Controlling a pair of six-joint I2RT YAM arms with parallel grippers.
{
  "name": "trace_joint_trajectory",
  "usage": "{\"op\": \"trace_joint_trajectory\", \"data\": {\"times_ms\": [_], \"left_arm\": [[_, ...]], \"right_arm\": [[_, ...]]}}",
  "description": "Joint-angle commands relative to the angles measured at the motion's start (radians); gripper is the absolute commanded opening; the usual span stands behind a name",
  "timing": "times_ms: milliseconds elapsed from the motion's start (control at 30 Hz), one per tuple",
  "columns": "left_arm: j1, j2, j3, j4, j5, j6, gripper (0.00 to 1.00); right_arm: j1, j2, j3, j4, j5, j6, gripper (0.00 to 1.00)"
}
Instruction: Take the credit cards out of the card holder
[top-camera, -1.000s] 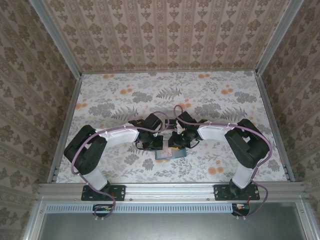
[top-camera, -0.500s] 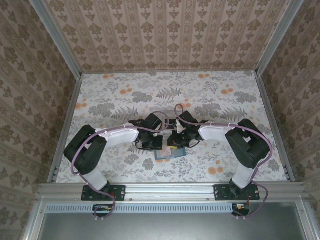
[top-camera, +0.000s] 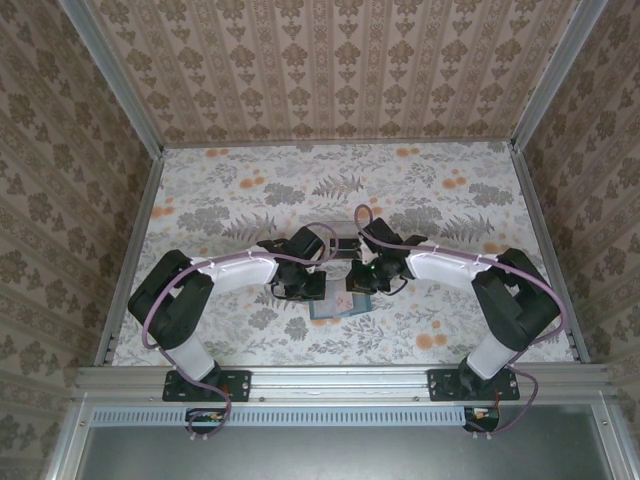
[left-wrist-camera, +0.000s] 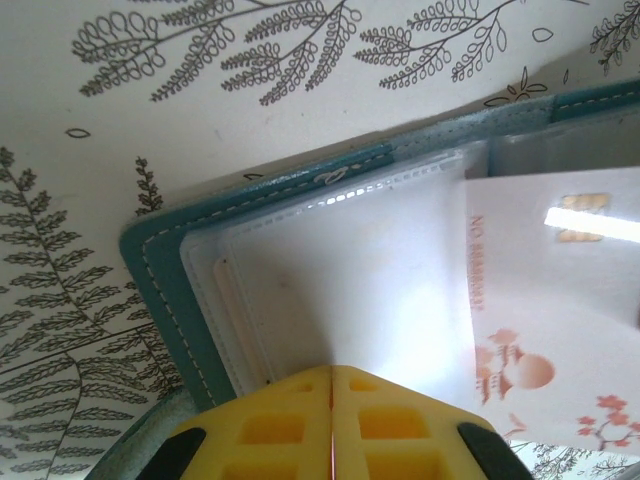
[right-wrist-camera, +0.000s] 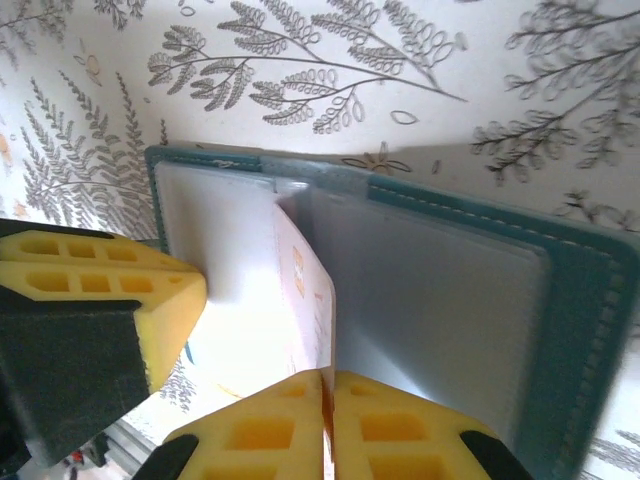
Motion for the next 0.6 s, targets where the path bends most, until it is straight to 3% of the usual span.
{"op": "trace_joint_trajectory", "data": {"times_ms": [0, 133, 367, 567], "left_arm": [[-0.004, -0.011, -0.02, -0.064, -0.034, 0.013, 0.09], [-0.005, -0.009, -0.013, -0.064, -0.029, 0.014, 0.09], [-0.005, -0.011, -0.006, -0.062, -0.026, 0.016, 0.1], [-0.005, -0.015, -0.008, -0.055, -0.025, 0.014, 0.1]], "right_arm": [[-0.005, -0.034, 0.026, -0.124, 0.103, -0.051, 0.11], [-0.005, -0.043, 0.03, -0.12, 0.112, -0.052, 0.11], [-0.001, 0.001, 0.004, 0.024, -0.04, 0.007, 0.14], [0.007, 0.008, 0.007, 0.023, -0.052, 0.022, 0.18]]}}
